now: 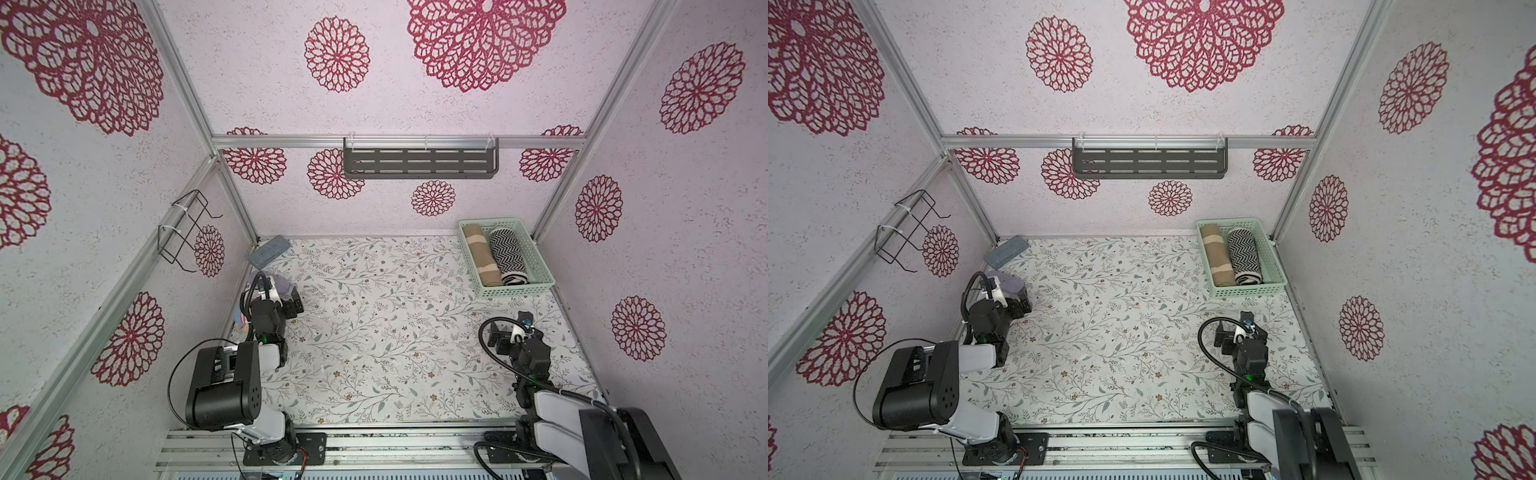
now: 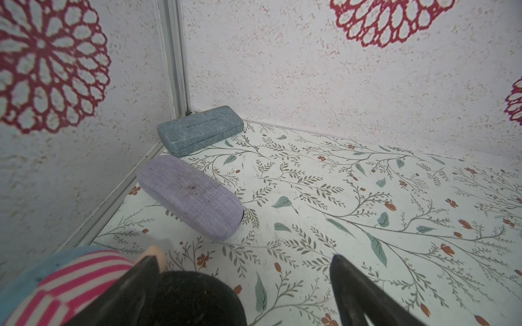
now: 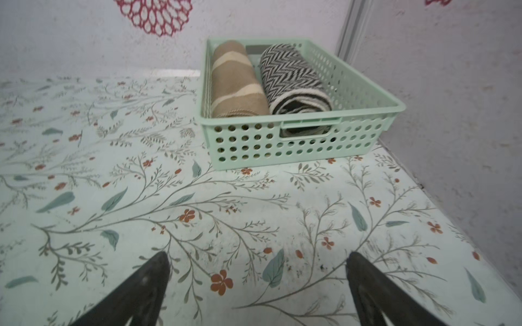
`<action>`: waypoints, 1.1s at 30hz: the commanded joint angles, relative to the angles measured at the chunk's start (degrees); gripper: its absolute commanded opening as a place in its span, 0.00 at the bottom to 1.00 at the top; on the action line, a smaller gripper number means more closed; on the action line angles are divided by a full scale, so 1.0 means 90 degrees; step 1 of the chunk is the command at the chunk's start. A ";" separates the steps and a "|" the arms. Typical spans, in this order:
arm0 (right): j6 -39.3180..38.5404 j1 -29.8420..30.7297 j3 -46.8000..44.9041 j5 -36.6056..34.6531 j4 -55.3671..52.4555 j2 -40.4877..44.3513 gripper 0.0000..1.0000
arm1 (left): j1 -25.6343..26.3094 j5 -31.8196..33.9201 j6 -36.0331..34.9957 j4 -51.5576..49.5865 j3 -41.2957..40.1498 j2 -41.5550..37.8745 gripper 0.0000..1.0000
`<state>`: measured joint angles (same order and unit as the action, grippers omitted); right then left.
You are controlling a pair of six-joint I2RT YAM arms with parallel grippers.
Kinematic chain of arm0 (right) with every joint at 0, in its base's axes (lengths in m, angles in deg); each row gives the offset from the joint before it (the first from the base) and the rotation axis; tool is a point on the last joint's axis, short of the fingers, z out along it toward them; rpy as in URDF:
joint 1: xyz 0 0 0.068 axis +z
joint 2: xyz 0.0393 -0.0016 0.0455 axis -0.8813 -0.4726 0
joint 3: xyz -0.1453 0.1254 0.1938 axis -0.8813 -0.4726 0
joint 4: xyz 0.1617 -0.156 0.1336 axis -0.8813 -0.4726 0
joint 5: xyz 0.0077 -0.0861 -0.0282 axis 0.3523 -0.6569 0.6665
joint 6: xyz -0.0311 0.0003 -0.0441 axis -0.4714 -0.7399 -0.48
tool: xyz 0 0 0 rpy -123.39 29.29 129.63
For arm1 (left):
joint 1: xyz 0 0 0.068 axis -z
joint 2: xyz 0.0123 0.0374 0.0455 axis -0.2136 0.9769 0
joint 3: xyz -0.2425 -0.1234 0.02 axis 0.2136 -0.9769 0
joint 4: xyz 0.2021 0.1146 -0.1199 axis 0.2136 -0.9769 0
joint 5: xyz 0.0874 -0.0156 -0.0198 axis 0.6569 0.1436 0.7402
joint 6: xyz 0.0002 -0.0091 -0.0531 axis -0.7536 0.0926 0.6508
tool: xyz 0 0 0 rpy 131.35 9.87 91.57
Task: Roll up the scarf and place it into the basket
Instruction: Reset both arms
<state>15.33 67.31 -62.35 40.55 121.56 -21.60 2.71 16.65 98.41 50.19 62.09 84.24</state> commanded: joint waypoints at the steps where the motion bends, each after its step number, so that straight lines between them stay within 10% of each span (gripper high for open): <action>1: -0.0459 0.0121 0.0584 -0.0176 0.1349 -0.0702 0.99 | 0.0035 0.0042 -0.0081 -0.0047 0.0016 0.0037 0.97; 13: -0.0003 0.0079 0.0964 -0.1842 0.2442 -0.2315 0.99 | 0.0037 0.0057 -0.0086 -0.0049 0.0014 0.0032 0.97; 20: 0.0343 -0.0320 0.1237 -0.1072 0.1592 -0.2130 0.99 | 0.0050 0.0072 -0.0087 -0.0049 0.0009 0.0027 0.98; 24: 0.0131 -0.0690 0.1346 0.0651 0.1314 -0.2105 0.99 | 0.0076 0.0131 -0.0096 -0.0066 0.0020 0.0031 0.97; 33: 0.0126 -0.0701 0.1317 0.0663 0.1373 -0.2097 0.99 | 0.0074 0.0147 -0.0106 -0.0059 0.0020 0.0031 0.97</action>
<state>16.18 61.08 -51.34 44.68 132.34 -41.56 3.08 17.63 98.39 49.99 62.09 84.24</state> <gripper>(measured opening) 0.989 0.975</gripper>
